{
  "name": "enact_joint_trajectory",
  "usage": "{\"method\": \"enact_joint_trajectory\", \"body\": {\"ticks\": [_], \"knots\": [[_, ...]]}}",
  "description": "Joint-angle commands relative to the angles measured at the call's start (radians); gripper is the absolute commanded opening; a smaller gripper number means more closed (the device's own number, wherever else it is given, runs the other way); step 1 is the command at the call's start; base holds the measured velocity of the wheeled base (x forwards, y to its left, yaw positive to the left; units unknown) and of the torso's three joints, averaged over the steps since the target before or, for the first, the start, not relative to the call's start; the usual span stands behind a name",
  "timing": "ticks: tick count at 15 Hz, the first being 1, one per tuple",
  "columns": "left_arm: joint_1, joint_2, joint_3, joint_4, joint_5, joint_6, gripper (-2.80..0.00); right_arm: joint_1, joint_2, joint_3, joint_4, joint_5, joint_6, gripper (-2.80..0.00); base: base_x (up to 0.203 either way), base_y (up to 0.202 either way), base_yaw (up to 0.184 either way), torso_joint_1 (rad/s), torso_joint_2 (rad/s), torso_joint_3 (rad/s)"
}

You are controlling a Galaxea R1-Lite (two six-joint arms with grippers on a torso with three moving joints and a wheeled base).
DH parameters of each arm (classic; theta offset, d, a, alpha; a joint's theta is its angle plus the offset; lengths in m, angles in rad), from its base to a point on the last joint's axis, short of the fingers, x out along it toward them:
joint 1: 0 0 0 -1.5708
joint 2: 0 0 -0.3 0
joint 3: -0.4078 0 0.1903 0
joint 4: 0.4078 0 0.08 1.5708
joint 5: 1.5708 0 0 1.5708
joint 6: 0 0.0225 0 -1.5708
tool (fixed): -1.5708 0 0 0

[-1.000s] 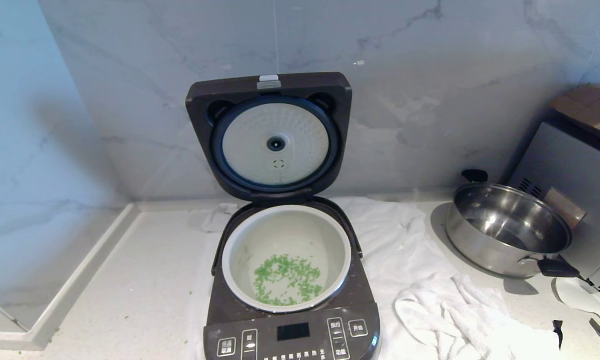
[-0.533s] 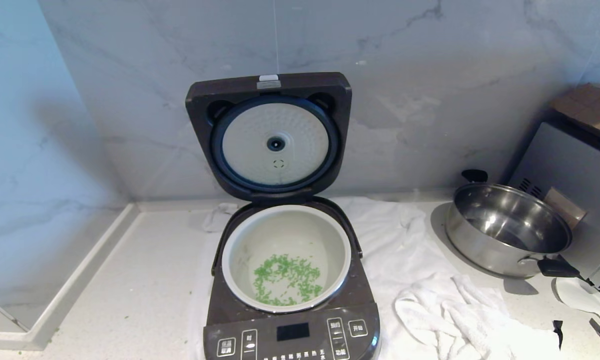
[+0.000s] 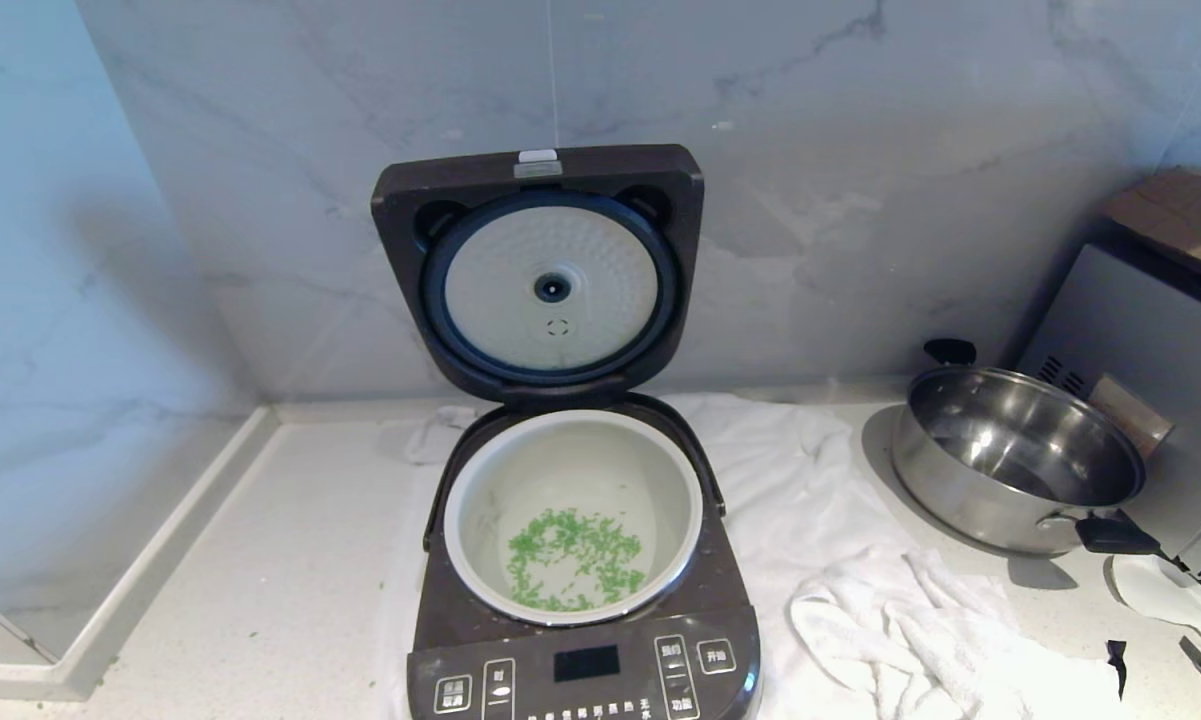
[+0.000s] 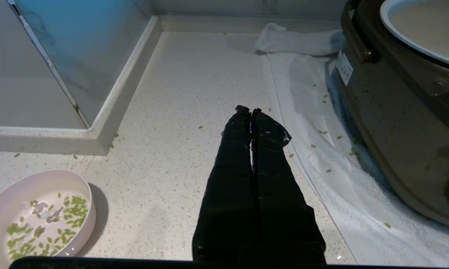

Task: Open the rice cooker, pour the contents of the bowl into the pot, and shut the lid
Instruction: Pour the water from the bowl into the rice cooker

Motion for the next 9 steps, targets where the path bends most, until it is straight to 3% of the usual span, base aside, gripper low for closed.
{"method": "enact_joint_trajectory", "body": {"ticks": [1,3,5,9], "knots": [[0.001,0.001,-0.014,0.0,0.006,-0.003,-2.8,0.0,0.001,0.0,0.0,0.001,-0.001,-2.8,0.0,0.0,0.0,0.0,0.0,0.0],[0.001,0.036,-0.093,0.005,0.046,-0.01,-2.8,0.0,0.001,0.0,0.0,0.001,-0.001,-2.8,0.0,0.0,0.0,0.0,0.0,0.0],[0.002,0.174,-0.143,0.011,0.106,-0.014,-2.8,0.0,0.0,0.0,0.0,0.001,-0.001,-2.8,0.0,0.0,0.0,0.0,0.0,0.0],[0.011,0.554,-0.244,0.057,0.338,-0.055,-2.8,0.0,0.001,0.0,0.0,0.001,-0.001,-2.8,0.0,0.0,0.0,0.0,0.0,0.0]]}}
